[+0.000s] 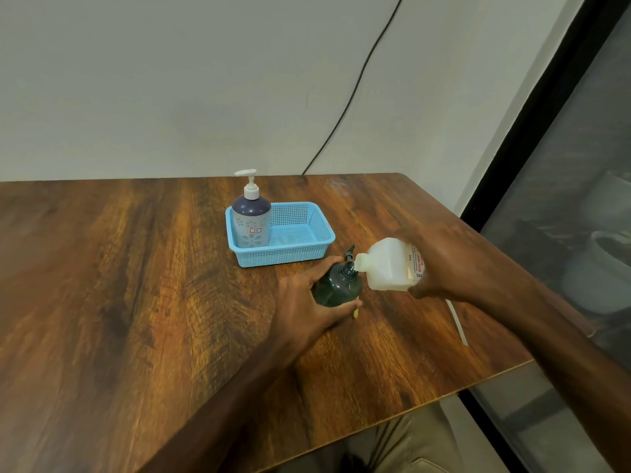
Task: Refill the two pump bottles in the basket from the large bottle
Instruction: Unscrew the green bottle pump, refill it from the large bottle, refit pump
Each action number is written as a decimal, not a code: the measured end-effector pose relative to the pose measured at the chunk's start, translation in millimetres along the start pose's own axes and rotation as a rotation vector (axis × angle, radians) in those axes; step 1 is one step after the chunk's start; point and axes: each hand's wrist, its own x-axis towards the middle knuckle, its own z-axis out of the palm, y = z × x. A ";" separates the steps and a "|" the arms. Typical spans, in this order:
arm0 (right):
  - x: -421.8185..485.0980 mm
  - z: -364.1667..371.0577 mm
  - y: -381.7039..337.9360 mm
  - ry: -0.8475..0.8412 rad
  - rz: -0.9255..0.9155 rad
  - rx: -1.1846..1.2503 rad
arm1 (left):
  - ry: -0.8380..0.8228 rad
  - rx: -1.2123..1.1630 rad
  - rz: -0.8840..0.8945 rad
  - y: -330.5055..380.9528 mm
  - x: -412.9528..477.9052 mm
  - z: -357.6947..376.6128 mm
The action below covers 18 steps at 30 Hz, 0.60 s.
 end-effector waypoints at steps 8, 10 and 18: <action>-0.9 -2.3 -2.6 -0.028 0.012 0.050 | -0.012 -0.001 0.009 -0.3 -0.2 -0.1; -1.6 -3.7 -3.4 -0.045 0.016 0.053 | -0.013 -0.004 0.014 0.1 -0.2 -0.5; -2.4 -8.4 -4.2 -0.060 0.012 0.061 | -0.019 0.000 0.022 -1.6 0.9 0.5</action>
